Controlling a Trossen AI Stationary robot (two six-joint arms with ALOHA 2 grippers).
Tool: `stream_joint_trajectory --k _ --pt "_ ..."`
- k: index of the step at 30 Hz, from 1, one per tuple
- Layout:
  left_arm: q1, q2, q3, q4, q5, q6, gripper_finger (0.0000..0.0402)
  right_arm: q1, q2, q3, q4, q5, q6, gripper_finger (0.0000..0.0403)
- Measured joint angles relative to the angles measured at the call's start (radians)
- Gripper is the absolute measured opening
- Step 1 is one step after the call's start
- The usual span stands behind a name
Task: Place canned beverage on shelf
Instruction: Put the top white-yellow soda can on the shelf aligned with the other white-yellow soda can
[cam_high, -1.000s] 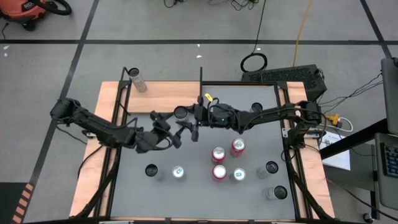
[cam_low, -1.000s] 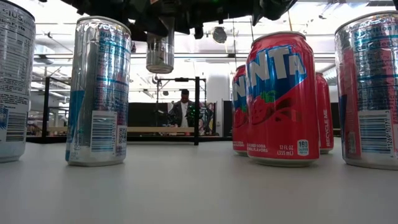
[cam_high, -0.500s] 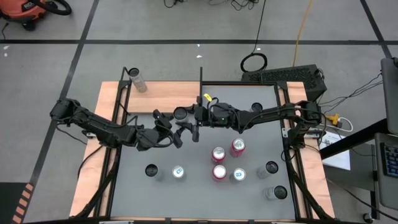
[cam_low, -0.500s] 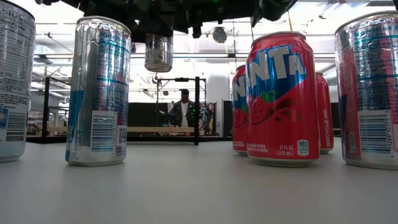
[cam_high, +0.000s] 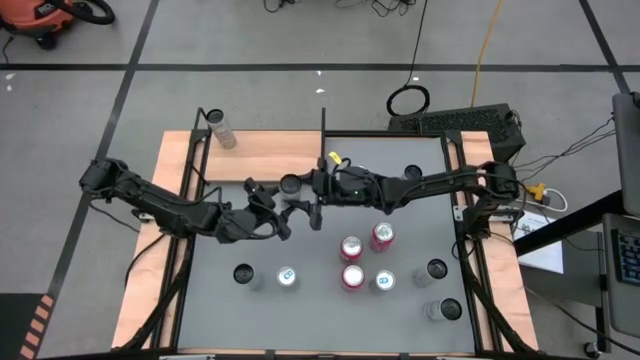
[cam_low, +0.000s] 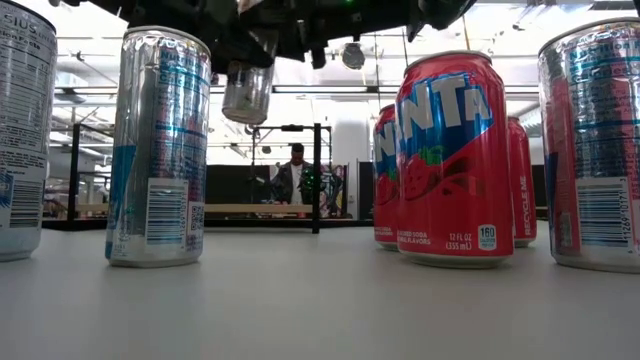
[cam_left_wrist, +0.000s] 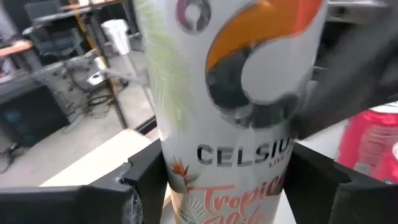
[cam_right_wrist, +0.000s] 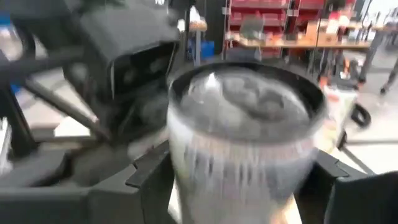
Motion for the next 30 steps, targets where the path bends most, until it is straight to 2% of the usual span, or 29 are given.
stream_joint_trajectory --k 5,10,13,16,18,22,26,30 --pt "-0.016 -0.056 0.001 -0.087 -0.068 -0.057 0.0247 -0.005 -0.051 -0.002 -0.119 0.001 -0.011 0.0265" --pt "-0.025 -0.128 0.0 -0.215 -0.141 -0.104 0.0247 -0.005 -0.11 -0.002 -0.291 -0.001 -0.036 0.0274" --pt "-0.013 -0.165 0.0 -0.378 -0.201 -0.204 0.0247 -0.005 -0.142 -0.003 -0.417 -0.001 -0.071 0.0271" --pt "0.015 -0.207 0.0 -0.54 -0.269 -0.369 0.0247 -0.005 -0.161 -0.003 -0.483 -0.004 -0.111 0.027" --pt "0.045 -0.215 -0.004 -0.598 -0.291 -0.431 0.0247 -0.005 -0.16 -0.003 -0.487 -0.006 -0.137 0.027" --pt "0.127 -0.221 -0.043 -0.587 -0.288 -0.426 0.0247 -0.007 -0.16 -0.028 -0.436 -0.055 -0.168 0.027" --pt "0.222 -0.22 -0.068 -0.596 -0.286 -0.418 0.0247 -0.014 -0.159 -0.066 -0.384 -0.063 -0.189 0.027" --pt "0.308 -0.22 -0.07 -0.576 -0.239 -0.379 0.0247 -0.033 -0.159 -0.083 -0.379 -0.061 -0.198 0.027"
